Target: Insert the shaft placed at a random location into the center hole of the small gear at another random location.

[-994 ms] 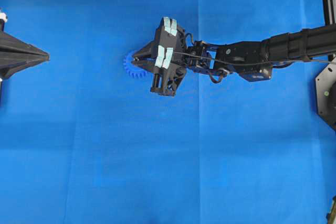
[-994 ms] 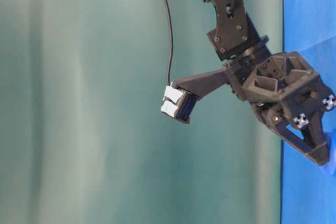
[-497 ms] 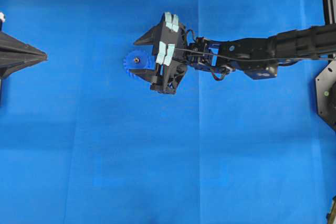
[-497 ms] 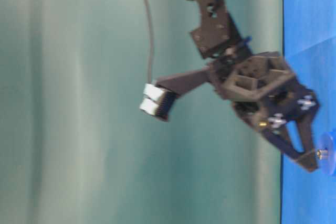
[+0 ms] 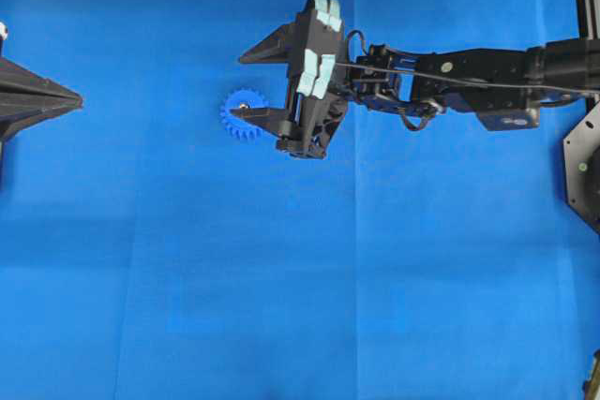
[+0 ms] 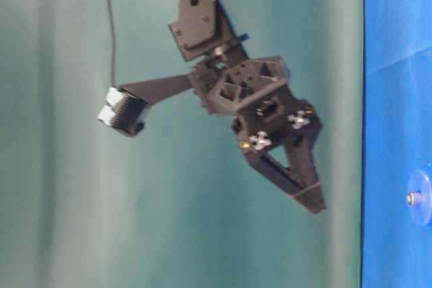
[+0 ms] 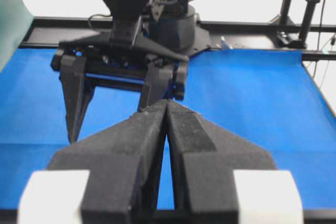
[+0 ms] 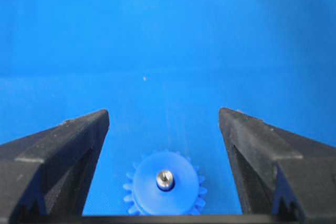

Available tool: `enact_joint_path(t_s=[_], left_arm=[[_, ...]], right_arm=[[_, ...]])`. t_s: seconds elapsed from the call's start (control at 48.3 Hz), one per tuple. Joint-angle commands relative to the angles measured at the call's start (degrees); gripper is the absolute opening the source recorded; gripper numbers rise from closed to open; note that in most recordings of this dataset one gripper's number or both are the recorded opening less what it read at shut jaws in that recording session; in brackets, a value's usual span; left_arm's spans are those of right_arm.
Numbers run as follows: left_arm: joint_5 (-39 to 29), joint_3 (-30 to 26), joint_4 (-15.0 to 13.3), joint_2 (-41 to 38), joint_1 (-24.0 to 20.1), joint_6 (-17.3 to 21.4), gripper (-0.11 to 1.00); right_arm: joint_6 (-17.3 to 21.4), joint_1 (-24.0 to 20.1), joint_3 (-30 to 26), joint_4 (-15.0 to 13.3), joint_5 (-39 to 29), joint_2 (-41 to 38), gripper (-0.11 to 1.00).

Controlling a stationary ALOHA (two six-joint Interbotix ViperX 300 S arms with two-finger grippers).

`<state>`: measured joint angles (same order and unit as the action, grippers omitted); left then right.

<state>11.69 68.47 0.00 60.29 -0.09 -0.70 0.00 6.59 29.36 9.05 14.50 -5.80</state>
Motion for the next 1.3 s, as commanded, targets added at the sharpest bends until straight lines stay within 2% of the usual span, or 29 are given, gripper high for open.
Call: enact_joint_path(t_s=[0.0, 0.248, 0.89, 1.283], left_arm=[[0.26, -0.53, 0.09, -0.26, 0.00, 0.00, 0.00], [0.00, -0.53, 0.18, -0.26, 0.00, 0.00, 0.00], [-0.26, -0.53, 0.09, 0.26, 0.00, 0.00, 0.00], [-0.35, -0.62, 0.09, 0.70, 0.00, 0.00, 0.00]], right_arm=[[0.00, -0.26, -0.35, -0.09, 0.09, 1.85, 0.70], [0.00, -0.79, 1.23, -0.09, 0.00, 2.90, 0.70], [0.35, -0.97, 19.07, 0.09, 0.35, 18.37, 0.70], [0.35, -0.97, 21.53, 0.18, 0.44, 20.74, 0.70]])
